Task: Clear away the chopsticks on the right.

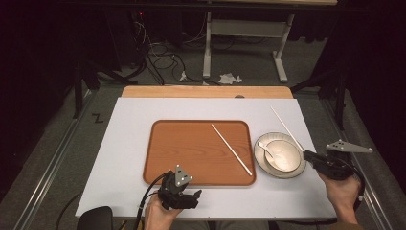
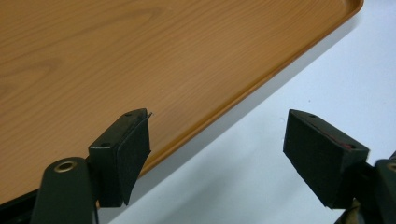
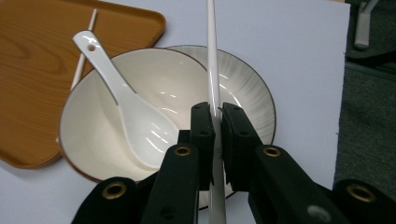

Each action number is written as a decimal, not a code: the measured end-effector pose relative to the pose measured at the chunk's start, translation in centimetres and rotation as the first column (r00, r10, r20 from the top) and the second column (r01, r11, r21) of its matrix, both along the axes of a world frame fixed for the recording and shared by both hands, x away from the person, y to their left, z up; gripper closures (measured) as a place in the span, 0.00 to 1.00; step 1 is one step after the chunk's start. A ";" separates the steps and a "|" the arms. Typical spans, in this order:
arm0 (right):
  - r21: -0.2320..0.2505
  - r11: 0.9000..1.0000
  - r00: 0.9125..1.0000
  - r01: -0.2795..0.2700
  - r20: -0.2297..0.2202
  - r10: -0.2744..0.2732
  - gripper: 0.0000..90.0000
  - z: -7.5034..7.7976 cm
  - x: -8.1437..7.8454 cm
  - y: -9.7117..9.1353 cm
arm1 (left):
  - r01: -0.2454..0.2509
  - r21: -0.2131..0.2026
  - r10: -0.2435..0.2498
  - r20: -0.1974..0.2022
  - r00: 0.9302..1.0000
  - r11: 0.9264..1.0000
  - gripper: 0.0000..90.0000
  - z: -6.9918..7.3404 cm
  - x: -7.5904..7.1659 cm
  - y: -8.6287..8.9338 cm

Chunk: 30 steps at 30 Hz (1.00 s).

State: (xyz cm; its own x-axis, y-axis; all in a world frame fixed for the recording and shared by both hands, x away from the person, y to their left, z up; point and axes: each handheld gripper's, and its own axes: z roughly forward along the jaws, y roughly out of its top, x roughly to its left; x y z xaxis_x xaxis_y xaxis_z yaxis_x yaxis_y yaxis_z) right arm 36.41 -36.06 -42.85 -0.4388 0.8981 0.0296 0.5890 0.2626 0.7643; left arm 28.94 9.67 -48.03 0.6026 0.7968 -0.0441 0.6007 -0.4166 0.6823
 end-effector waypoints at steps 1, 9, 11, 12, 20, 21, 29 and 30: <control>0.000 1.000 1.000 0.000 0.000 0.000 0.94 0.0 0.0 0.0 | 0.003 -0.005 -0.003 -0.002 1.000 1.000 0.25 0.0 0.1 0.0; -0.003 0.999 0.999 -0.034 0.030 0.034 0.94 1.1 -2.1 1.6 | 0.053 0.005 -0.053 -0.015 0.998 0.999 0.25 -0.1 0.9 -1.0; -0.007 0.999 0.998 -0.048 0.035 0.048 0.94 1.6 -2.8 2.2 | 0.063 0.002 -0.063 -0.015 0.998 0.998 0.25 -0.1 1.1 -1.3; -0.007 0.999 0.998 -0.048 0.035 0.048 0.94 1.6 -2.8 2.2 | 0.065 0.005 -0.065 -0.015 0.998 0.998 0.25 -0.1 1.1 -1.4; -0.009 0.993 0.993 -0.115 0.021 0.115 0.94 2.1 -4.3 4.8 | 0.095 -0.007 -0.095 -0.024 0.995 0.995 0.25 -0.1 1.6 -1.8; -0.009 0.993 0.993 -0.115 0.021 0.115 0.94 2.1 -4.3 4.8 | 0.096 -0.006 -0.096 -0.024 0.995 0.995 0.25 -0.1 1.7 -1.8; -0.035 0.980 0.981 -0.195 0.000 0.195 0.94 1.7 -4.9 7.8 | 0.104 0.005 -0.104 -0.025 0.994 0.995 0.25 -0.2 1.8 -2.2; -0.040 0.977 0.978 -0.209 -0.008 0.209 0.94 1.6 -5.0 8.4 | 0.103 0.008 -0.102 -0.024 0.994 0.995 0.25 -0.3 1.8 -2.2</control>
State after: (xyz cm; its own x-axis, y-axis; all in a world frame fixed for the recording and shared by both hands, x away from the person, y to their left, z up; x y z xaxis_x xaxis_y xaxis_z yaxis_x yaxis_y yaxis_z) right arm 31.42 -27.65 -41.29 -0.6169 0.7871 -0.0029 0.5210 0.4111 0.7480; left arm 30.73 7.51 -48.28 0.6800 0.7314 -0.0521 0.5703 -0.4829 0.6645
